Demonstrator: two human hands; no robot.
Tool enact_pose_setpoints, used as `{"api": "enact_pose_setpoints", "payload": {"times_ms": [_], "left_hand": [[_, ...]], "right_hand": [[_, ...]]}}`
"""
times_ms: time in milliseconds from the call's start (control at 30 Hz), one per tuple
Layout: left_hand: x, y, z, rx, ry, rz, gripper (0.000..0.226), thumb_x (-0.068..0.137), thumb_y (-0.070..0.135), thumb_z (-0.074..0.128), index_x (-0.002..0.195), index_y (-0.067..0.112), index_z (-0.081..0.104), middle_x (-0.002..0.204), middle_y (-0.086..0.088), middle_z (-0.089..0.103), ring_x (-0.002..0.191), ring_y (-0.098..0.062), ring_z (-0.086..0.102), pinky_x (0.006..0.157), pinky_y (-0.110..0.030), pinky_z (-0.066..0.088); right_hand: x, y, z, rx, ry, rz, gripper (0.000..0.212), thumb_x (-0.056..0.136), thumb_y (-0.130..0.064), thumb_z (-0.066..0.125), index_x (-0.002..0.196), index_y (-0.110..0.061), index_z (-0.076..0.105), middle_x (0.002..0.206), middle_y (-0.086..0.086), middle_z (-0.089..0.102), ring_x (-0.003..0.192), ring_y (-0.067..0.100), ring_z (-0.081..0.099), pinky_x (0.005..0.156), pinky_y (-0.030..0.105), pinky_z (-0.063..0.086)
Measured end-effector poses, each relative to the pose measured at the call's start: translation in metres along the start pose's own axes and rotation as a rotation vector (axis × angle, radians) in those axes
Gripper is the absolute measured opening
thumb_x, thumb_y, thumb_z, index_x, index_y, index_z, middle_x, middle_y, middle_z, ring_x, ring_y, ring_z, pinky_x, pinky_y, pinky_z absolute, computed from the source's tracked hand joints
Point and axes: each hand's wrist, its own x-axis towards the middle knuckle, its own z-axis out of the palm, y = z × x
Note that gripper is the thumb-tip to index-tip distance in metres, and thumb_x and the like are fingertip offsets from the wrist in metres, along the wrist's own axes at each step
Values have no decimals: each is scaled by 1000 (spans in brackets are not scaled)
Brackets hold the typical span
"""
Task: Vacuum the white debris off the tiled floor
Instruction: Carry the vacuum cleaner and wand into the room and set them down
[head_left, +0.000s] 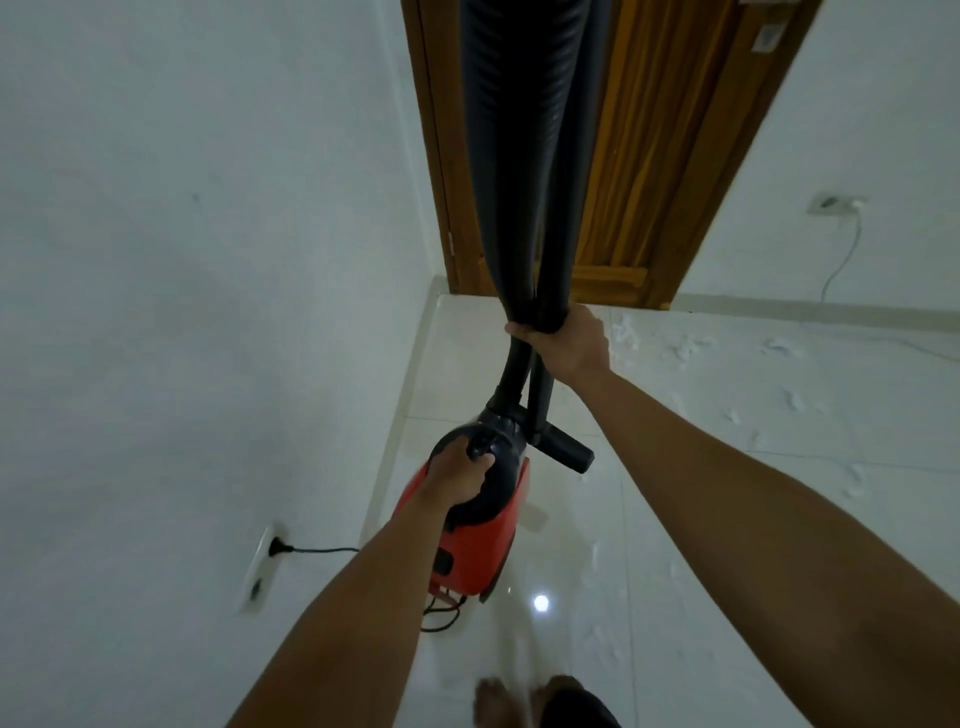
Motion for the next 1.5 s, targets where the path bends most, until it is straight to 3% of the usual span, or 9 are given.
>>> {"api": "enact_pose_setpoints", "payload": {"times_ms": [167,400,633,833,967,1100,1267,1500], "left_hand": [[-67,-24,47,3,-25,-44,47,99,35,55,142,17,46,86,-4,67,80,-21,65,83,-38,57],[-154,-57,134,-6,36,-80,48,100,35,54,144,20,46,100,-13,71,95,-30,70,94,-45,54],[-239,-89,194,-17,8,-126,36,100,40,52,128,18,59,77,-4,70,68,-15,67,83,-34,55],[-294,-122,221,2,-57,-163,37,100,46,49,118,16,62,89,-9,73,82,-23,72,89,-39,54],[-330,-157,217,-5,-61,-152,46,99,48,51,132,16,55,82,-5,70,73,-20,68,85,-36,54],[-377,-204,191,24,-94,-88,36,103,35,49,126,9,59,96,-15,70,91,-32,70,90,-41,55],[-444,-280,142,-15,-61,-144,26,103,39,48,110,16,59,75,-4,61,62,-18,59,64,-29,47],[-489,-375,90,-1,-16,-219,35,102,39,49,123,13,56,81,-8,61,68,-21,61,58,-30,49]], "right_hand": [[-67,28,-21,-22,-43,8,60,79,-50,82,128,-19,65,113,5,73,101,27,69,81,36,54],[-164,77,-53,-7,-121,5,62,80,-50,82,130,-18,64,113,5,73,99,26,69,73,30,48],[-247,120,-72,-20,-181,31,59,78,-51,82,126,-19,66,106,4,74,93,27,70,74,32,53],[-315,134,-75,-69,-168,51,56,79,-50,82,124,-20,67,96,-1,69,83,20,63,74,35,54],[-369,125,-62,-89,-145,48,55,79,-50,82,121,-18,67,90,-3,66,83,22,65,70,32,49],[-434,103,-26,-101,-118,48,58,78,-53,82,122,-20,67,95,0,71,88,26,69,74,37,56],[-517,63,32,-70,-140,21,57,77,-53,82,122,-22,68,100,2,74,90,26,70,74,35,55],[-593,30,107,-38,-225,24,55,77,-54,81,121,-25,67,91,-4,69,89,24,69,74,33,53]]}}
